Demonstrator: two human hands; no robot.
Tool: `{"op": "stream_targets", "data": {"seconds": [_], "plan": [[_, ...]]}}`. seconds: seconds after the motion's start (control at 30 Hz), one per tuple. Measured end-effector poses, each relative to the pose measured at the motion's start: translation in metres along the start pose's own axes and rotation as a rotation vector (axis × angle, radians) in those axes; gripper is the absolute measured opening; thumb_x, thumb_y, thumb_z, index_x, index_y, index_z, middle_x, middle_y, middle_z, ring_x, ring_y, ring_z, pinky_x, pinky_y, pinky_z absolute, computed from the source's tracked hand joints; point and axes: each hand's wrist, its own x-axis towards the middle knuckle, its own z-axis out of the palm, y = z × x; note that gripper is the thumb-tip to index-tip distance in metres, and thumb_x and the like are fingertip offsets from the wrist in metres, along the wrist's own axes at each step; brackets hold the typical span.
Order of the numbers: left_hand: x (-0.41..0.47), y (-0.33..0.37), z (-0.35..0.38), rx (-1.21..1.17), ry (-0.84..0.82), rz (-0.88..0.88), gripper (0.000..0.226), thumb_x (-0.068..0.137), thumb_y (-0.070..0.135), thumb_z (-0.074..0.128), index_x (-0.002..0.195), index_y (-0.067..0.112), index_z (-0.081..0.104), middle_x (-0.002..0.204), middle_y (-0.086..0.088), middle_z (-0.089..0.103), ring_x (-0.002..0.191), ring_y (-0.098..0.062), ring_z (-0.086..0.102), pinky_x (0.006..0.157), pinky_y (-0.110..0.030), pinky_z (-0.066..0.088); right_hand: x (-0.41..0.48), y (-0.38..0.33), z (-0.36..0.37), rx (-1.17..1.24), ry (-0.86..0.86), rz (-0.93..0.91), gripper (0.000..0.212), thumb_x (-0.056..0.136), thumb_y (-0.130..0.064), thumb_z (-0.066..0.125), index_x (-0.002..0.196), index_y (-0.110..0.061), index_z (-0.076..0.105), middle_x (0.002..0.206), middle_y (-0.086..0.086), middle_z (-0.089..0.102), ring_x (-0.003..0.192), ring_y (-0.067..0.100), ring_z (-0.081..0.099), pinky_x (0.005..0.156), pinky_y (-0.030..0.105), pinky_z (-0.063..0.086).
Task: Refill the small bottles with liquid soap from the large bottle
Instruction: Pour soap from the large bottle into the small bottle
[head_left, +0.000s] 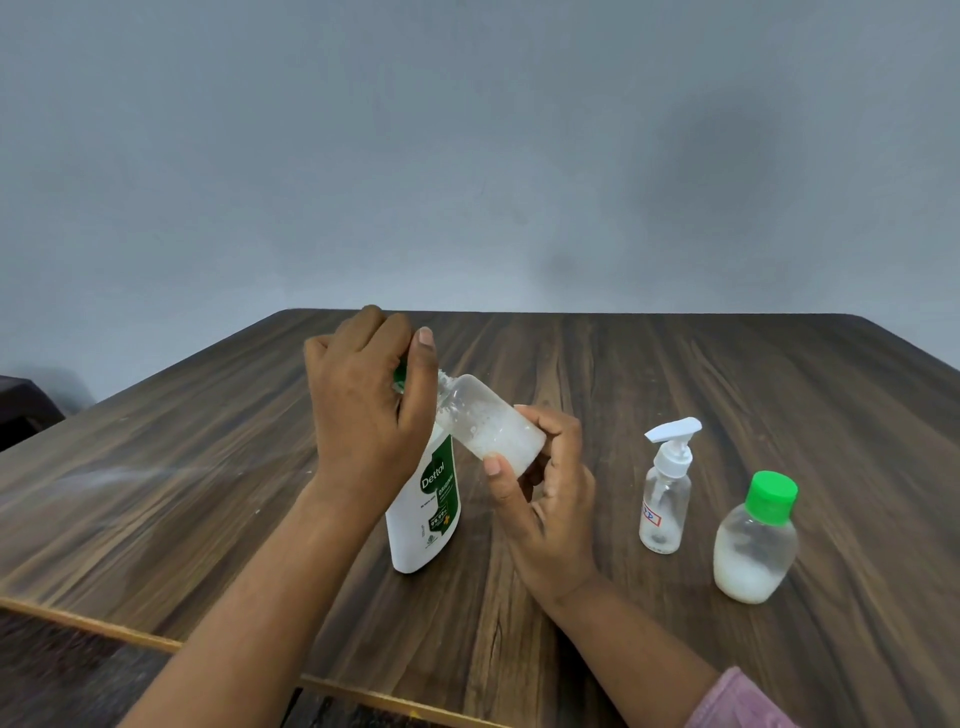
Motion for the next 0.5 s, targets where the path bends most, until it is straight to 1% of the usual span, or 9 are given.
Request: {"op": "stream_targets", "data": {"seconds": [0.07, 0.2, 0.33, 0.5], "plan": [[0.001, 0.000, 0.001, 0.002, 0.000, -0.003, 0.029, 0.092, 0.021, 0.039, 0.064, 0.021, 0.034, 0.062, 0.008, 0.035, 0.059, -0.008, 0.029, 0.065, -0.027, 0.019, 0.000, 0.000, 0.000, 0.004, -0.004, 0.003, 0.040, 0.090, -0.052, 0.050, 0.116, -0.022, 0.043, 0.097, -0.022, 0.051, 0.081, 0.003, 0.059, 0.058, 0.008, 0.042], [-0.007, -0.003, 0.003, -0.031, 0.035, -0.012, 0.028, 0.091, 0.020, 0.040, 0.064, 0.020, 0.032, 0.062, 0.011, 0.031, 0.059, -0.008, 0.028, 0.064, -0.029, 0.021, -0.001, 0.001, 0.000, 0.007, -0.014, -0.009, 0.041, 0.091, -0.050, 0.050, 0.115, -0.018, 0.043, 0.096, -0.022, 0.051, 0.079, 0.000, 0.058, 0.058, 0.005, 0.041], [-0.008, -0.003, 0.004, -0.044, 0.045, -0.033, 0.027, 0.090, 0.020, 0.040, 0.064, 0.021, 0.031, 0.062, 0.019, 0.026, 0.059, -0.008, 0.026, 0.065, -0.028, 0.022, -0.001, 0.002, 0.000, 0.009, -0.015, -0.015, 0.042, 0.091, -0.049, 0.050, 0.114, -0.015, 0.043, 0.091, -0.013, 0.053, 0.074, 0.001, 0.058, 0.057, 0.007, 0.041], [-0.011, -0.001, 0.004, -0.023, 0.065, -0.048, 0.027, 0.090, 0.021, 0.040, 0.064, 0.020, 0.033, 0.063, 0.008, 0.034, 0.063, -0.008, 0.030, 0.067, -0.029, 0.021, -0.001, 0.002, 0.001, 0.002, -0.005, -0.013, 0.040, 0.091, -0.051, 0.049, 0.115, -0.020, 0.043, 0.093, -0.018, 0.053, 0.074, 0.004, 0.058, 0.054, 0.011, 0.043]]}}
